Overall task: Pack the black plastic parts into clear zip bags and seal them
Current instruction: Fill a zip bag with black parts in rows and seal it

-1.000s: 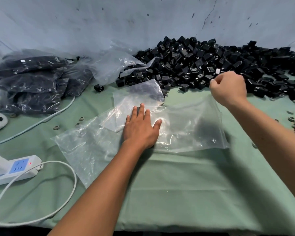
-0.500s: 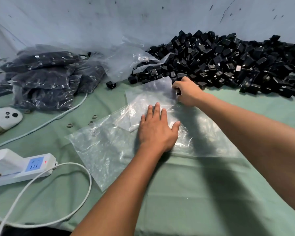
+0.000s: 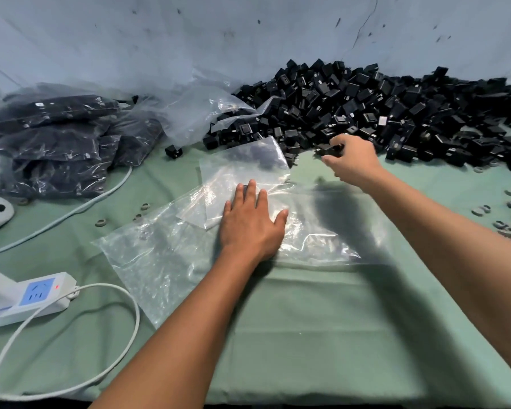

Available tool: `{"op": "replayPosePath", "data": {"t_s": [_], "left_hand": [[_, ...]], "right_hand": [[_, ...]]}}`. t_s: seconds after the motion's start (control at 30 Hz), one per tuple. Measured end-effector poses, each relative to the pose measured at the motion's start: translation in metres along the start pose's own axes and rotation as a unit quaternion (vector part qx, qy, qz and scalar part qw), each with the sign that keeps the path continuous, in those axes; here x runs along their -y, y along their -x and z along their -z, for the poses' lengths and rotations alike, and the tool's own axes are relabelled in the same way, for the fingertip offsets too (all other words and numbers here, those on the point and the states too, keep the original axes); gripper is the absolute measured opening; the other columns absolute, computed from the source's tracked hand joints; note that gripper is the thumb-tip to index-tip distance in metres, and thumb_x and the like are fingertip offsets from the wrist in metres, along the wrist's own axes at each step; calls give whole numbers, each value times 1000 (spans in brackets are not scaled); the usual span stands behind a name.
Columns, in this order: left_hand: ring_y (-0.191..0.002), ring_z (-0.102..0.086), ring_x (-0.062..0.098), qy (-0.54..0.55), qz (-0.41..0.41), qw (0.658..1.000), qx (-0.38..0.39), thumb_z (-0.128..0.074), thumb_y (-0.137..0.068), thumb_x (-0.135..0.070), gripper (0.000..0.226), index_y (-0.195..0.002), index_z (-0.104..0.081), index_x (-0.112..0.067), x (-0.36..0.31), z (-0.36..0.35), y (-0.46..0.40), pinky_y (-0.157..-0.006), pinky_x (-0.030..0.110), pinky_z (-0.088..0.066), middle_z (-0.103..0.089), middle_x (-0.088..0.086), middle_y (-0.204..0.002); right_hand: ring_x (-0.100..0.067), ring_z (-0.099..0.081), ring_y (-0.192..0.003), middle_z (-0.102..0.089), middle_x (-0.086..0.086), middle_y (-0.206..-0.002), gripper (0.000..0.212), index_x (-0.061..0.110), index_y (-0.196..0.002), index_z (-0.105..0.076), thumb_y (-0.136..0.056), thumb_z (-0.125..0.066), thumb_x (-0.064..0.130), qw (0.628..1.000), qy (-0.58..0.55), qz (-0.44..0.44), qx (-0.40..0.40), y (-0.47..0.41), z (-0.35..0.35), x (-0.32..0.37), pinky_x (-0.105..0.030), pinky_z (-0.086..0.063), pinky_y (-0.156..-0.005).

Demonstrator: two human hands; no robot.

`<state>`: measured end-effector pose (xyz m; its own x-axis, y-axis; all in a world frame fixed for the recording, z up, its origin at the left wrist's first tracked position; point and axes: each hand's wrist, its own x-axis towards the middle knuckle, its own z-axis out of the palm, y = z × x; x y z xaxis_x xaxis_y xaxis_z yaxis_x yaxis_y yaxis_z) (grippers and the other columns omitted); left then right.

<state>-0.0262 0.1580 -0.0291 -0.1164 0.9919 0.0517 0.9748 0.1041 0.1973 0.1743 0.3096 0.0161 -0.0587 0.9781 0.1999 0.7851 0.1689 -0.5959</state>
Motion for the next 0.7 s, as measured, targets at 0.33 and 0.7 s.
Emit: {"op": "replayPosePath", "data": {"t_s": [0.33,0.7], "left_hand": [[-158,8,20,-8,0,1000,3,-19,-101,-67,79,-164,-13,-21,1,1,0,-127,46,-5,5,0,-172],[-158,7,18,-4,6,1000,6,-20,-102,-65,76,-164,-14,-21,5,3,-1,-128,47,-7,5,-2,-172]], "right_hand": [[-18,-55,-59,-69,-10,-79,14,11,-92,-71,-84,-82,15,970,-103,-119,186,74,82,-95,-24,-43,-50],[-26,-72,-112,-75,-7,-120,41,15,-125,-70,-89,-74,-2,886,-276,36,370,92,49,-48,-41,-61,-93]]}}
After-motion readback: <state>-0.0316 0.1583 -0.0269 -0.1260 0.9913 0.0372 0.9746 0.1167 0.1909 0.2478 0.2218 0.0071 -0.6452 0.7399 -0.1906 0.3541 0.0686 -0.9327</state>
